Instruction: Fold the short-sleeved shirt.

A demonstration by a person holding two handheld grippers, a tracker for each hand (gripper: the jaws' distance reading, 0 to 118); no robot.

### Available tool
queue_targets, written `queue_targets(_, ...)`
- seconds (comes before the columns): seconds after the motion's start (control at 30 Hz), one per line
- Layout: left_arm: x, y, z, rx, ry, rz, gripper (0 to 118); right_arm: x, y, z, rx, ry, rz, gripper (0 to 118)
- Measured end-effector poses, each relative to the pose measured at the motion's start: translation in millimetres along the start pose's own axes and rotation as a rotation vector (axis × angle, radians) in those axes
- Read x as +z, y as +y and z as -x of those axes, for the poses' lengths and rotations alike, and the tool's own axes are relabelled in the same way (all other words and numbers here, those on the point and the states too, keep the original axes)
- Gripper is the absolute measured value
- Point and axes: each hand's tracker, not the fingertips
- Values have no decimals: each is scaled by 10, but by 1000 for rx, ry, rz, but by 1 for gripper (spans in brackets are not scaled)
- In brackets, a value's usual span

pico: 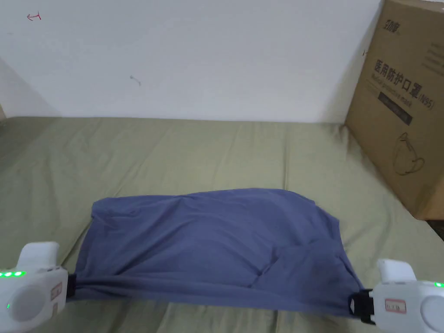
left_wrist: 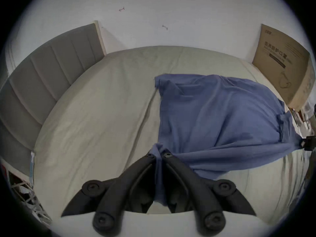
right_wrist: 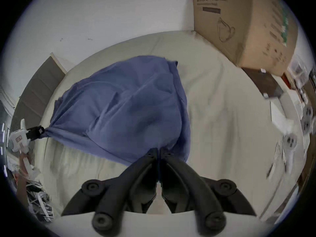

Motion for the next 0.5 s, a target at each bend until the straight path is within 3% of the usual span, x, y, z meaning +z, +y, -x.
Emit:
queue_targets(0.3, 987, -1261, 379, -18, 6, 66, 2, 830, -1675, 73, -21, -13, 65, 1)
queue_targets(0.37, 1130, -1466, 500, 39, -17, 84, 2, 968, -1919, 70, -18, -11, 81, 1)
queue_targets(0.5, 1332, -1743, 584, -5, -3, 83, 2, 1136, -2269, 47, -52, 5, 91, 1)
